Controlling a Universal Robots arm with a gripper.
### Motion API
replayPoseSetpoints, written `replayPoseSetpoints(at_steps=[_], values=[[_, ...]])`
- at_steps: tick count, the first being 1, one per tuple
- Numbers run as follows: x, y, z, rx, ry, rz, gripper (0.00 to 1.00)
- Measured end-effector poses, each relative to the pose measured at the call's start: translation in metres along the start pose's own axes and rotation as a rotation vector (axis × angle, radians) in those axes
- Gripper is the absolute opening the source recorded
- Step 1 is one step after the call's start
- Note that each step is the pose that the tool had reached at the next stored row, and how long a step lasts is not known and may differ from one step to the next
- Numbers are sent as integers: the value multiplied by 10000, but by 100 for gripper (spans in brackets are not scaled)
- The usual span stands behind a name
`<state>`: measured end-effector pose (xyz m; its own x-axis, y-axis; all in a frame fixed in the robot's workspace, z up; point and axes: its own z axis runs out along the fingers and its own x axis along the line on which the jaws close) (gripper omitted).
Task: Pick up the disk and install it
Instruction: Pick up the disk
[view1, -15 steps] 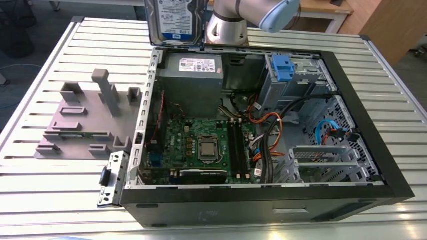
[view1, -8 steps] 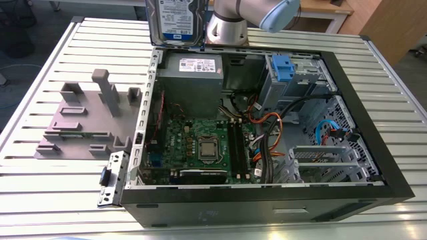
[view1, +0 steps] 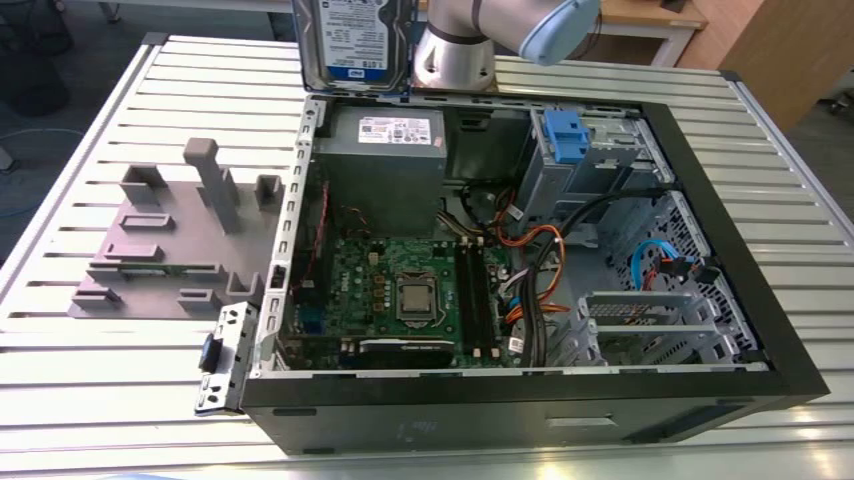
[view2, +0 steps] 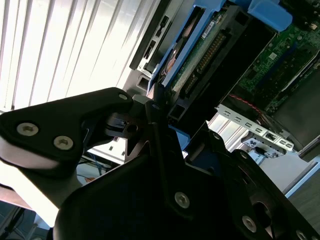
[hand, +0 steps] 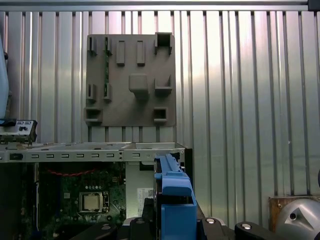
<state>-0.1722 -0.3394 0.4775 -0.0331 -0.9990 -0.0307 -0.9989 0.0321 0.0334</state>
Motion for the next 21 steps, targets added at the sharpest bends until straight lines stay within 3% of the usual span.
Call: replayPoseSetpoints(at_steps=[21], values=[[-1, -43, -1, 1, 7, 0, 37]])
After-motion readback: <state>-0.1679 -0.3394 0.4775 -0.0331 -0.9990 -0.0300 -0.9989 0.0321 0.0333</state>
